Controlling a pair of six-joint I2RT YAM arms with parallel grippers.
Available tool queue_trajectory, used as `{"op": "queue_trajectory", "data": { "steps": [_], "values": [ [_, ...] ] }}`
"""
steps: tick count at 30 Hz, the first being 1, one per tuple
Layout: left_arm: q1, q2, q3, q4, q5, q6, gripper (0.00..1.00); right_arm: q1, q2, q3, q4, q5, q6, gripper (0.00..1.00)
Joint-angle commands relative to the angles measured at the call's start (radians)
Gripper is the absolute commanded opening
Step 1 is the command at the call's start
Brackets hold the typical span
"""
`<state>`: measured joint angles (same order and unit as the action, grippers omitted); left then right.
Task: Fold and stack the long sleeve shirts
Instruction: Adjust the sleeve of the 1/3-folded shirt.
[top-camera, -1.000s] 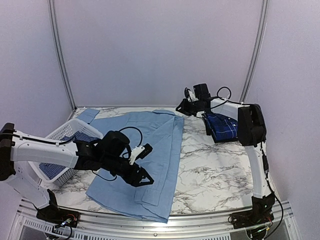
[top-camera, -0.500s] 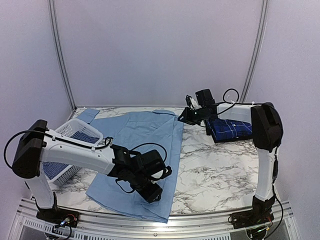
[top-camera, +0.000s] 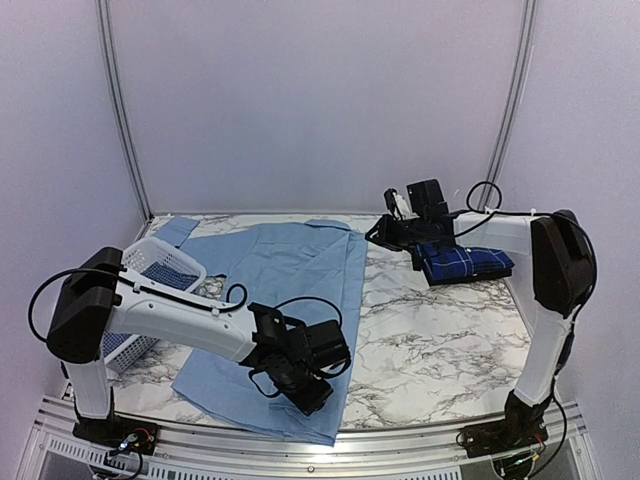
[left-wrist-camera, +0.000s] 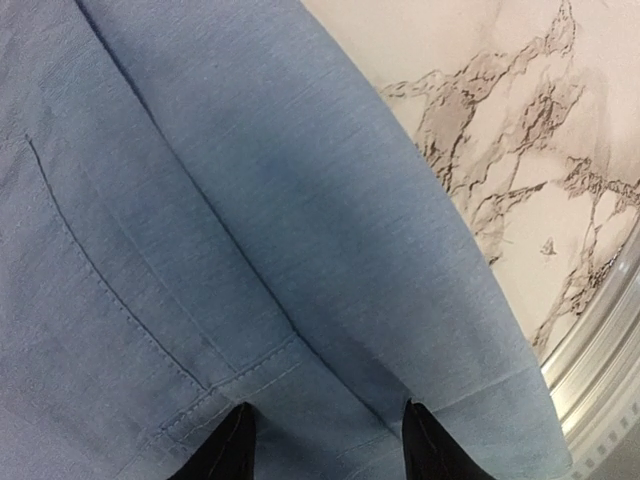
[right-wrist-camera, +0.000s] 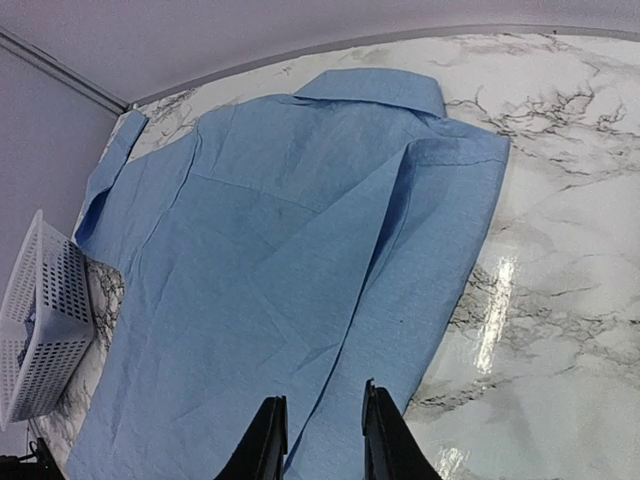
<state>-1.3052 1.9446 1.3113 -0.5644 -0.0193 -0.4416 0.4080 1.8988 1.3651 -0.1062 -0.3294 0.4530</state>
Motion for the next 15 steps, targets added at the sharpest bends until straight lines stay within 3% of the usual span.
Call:
{"op": "queue_trajectory", "data": {
  "steps": [1, 7, 15],
  "values": [
    [-0.029, 0.062, 0.030, -0.040, -0.028, -0.016, 0.53, 0.012, -0.063, -0.038, 0.050, 0.018, 0.014, 0.23],
    [-0.030, 0.066, 0.044, -0.055, -0.083, -0.033, 0.50, 0.015, -0.092, -0.071, 0.063, 0.020, 0.016, 0.23],
    [-0.030, 0.022, 0.049, -0.081, -0.143, -0.039, 0.20, 0.018, -0.098, -0.065, 0.069, 0.016, 0.020, 0.23]
  ]
}}
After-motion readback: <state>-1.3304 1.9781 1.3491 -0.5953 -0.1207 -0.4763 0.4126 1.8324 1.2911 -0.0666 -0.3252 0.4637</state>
